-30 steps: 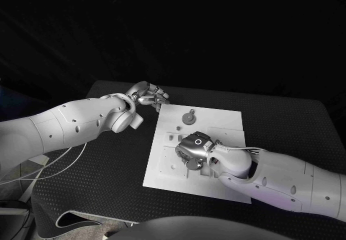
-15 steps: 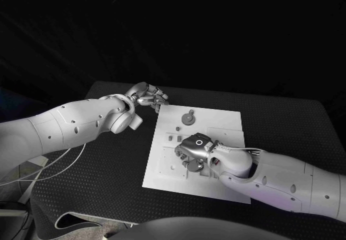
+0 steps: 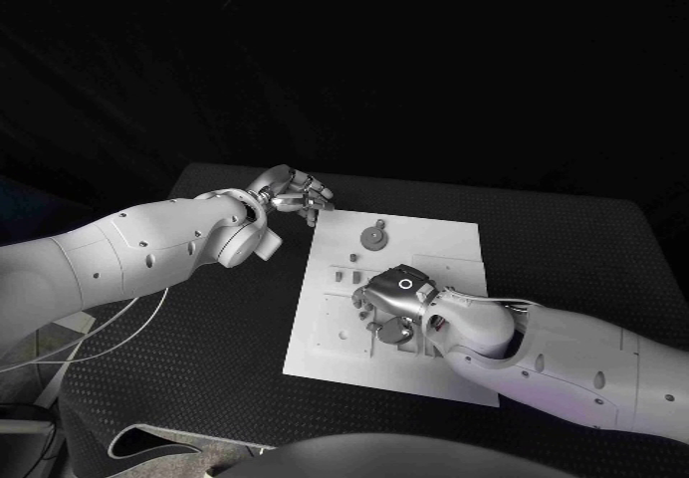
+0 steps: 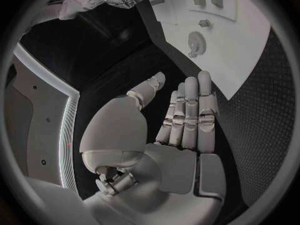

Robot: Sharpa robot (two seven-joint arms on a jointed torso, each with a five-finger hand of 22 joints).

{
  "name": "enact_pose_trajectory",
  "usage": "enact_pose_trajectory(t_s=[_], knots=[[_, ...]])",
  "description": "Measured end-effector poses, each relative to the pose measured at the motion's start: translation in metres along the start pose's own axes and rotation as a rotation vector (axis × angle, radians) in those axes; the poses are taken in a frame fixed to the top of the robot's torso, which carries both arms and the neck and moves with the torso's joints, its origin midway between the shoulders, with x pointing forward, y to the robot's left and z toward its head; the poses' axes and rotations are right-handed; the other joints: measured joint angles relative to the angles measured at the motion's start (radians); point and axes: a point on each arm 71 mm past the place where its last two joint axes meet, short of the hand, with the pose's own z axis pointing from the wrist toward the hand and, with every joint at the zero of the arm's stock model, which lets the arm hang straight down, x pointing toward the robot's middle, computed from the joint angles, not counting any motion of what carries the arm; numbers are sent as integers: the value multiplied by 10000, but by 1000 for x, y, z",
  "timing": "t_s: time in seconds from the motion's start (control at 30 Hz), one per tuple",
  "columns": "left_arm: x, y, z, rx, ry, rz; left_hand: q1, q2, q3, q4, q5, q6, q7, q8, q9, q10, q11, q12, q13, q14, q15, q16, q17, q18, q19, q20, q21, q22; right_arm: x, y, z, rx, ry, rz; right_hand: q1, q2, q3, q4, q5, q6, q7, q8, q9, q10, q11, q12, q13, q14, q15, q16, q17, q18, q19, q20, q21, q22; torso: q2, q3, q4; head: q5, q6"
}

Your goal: Assemble the parts on the task board

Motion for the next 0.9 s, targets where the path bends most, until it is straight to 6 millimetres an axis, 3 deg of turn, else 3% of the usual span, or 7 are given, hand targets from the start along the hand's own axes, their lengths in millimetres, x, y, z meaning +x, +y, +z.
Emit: enact_pose_trajectory(t_s=[0.27, 0.4, 0.47, 0.57, 0.8, 0.9], knots=[[-2, 2, -1, -36, -37, 19, 0, 0, 0, 0, 0, -14, -14, 0, 1, 0, 0, 0, -8, -1, 0, -37, 12, 0, -1, 1, 0, 9, -52, -32, -15, 816, -1276, 89, 40, -40, -26, 83, 0, 25, -50, 0, 0, 54, -55, 0, -9, 35, 35, 0, 0, 0, -1, 2, 0, 0, 0, 5, -9, -37, 56], [-4, 3, -1, -57, -83, 37, 0, 0, -28, -28, 0, -16, -16, 0, 1, -32, 32, 0, -19, -1, 1, -39, 25, 0, -1, 1, 0, 8, -87, -57, -27, 1420, -1731, 157, -126, -207, -84, 249, 0, 14, -49, -7, -44, 54, -55, -7, -61, 35, 35, 0, -24, 0, -1, 2, 0, 0, 0, 10, -29, -157, 191], [-5, 3, -1, -54, -94, 41, 0, 0, -28, -28, 0, -16, -16, 0, 1, -32, 32, 0, -19, -1, 1, -39, 25, 0, -1, 2, 0, 8, -96, -67, -32, 1645, -1715, 111, -196, -418, -112, 360, 0, -180, -87, -111, -96, 7, -11, -102, -115, 9, 60, -8, -37, 0, -19, 19, 0, 0, 0, 11, -40, -205, 248], [-4, 2, 0, -39, -87, 41, 0, 0, -28, -28, 0, -17, -17, 0, 1, -33, 33, 0, -19, -2, 1, -40, 25, 0, -1, 2, 0, 8, -99, -74, -39, 1883, -1450, 161, -266, -609, -83, 469, 0, -464, -120, -216, -168, -370, 113, -242, -241, -122, 191, -61, -50, -2, -146, 36, -83, -1, 0, 17, -63, -231, 291], [-1, 1, 3, -2, -60, 40, 0, 0, -28, -28, 0, -23, -23, 0, 2, -33, 33, 0, -29, -3, 3, -40, 34, 0, -2, 3, 0, 7, -90, -82, -48, 2205, -420, 371, -538, -880, -318, 648, 0, -1446, -487, -640, -358, -1758, 605, -242, -784, -490, 628, -107, -54, -8, -455, 202, -282, 0, 3, 31, -61, -305, 362], [-3, 2, 2, -26, -100, 53, 0, 0, -28, -28, 0, -33, -32, 0, 2, -33, 33, 0, -29, -3, 3, -40, 34, 0, -2, 3, 0, 7, -87, -86, -52, 2345, -6, 431, -594, -872, -359, 689, 0, -1732, -617, -697, -378, -2035, 711, -242, -948, -566, 705, -108, -64, -17, -483, 230, -292, 0, 6, 35, -53, -311, 345]])
